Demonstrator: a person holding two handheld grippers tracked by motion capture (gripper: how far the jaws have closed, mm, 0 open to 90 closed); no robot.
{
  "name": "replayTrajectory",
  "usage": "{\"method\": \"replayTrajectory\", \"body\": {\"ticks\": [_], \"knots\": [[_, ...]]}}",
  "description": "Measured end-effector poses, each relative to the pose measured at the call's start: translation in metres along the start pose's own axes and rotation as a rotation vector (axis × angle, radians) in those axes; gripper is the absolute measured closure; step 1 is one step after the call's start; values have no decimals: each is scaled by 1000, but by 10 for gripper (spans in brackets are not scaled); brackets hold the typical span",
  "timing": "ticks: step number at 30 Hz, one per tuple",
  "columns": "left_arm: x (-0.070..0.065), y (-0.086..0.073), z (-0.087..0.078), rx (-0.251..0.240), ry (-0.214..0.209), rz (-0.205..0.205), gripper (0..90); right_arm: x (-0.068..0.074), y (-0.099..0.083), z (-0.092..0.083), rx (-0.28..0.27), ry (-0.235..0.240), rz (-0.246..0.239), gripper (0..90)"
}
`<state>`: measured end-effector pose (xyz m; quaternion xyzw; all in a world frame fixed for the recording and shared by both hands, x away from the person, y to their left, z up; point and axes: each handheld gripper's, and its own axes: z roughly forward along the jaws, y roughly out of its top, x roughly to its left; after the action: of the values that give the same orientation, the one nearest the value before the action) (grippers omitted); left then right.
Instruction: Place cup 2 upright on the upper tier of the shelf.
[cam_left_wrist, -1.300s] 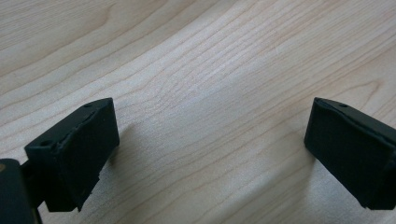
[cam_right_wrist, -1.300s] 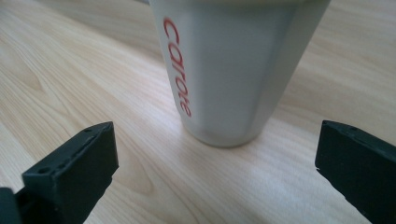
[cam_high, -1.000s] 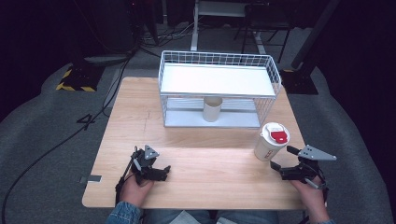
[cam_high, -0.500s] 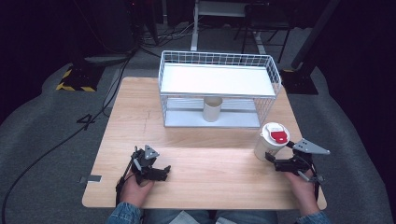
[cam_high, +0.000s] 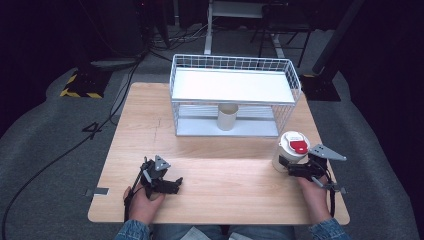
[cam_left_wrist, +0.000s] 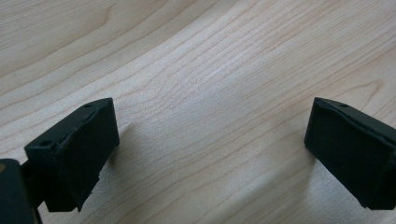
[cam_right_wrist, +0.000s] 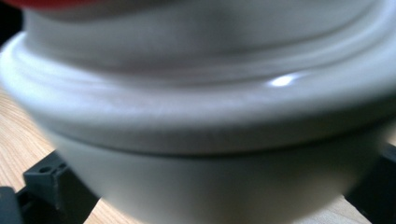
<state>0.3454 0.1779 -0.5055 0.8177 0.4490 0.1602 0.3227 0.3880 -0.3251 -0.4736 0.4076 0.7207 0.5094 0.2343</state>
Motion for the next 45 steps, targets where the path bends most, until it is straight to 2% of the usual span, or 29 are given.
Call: {"method": "replayTrajectory", "body": {"ticks": [7,11,28,38,45], "knots": [[0,0,0,1,1,0,36,0,-4,4,-4,13,9,104],[0,0,0,1,1,-2,36,2,-3,2,-8,-6,-12,120],[0,0,0,1,1,-1,36,5,-3,2,-3,-32,-34,131],[0,0,0,1,0,-1,36,4,-3,1,-6,-26,-33,134],[0,0,0,1,0,0,36,3,-2,-1,-29,-17,-19,135]]}}
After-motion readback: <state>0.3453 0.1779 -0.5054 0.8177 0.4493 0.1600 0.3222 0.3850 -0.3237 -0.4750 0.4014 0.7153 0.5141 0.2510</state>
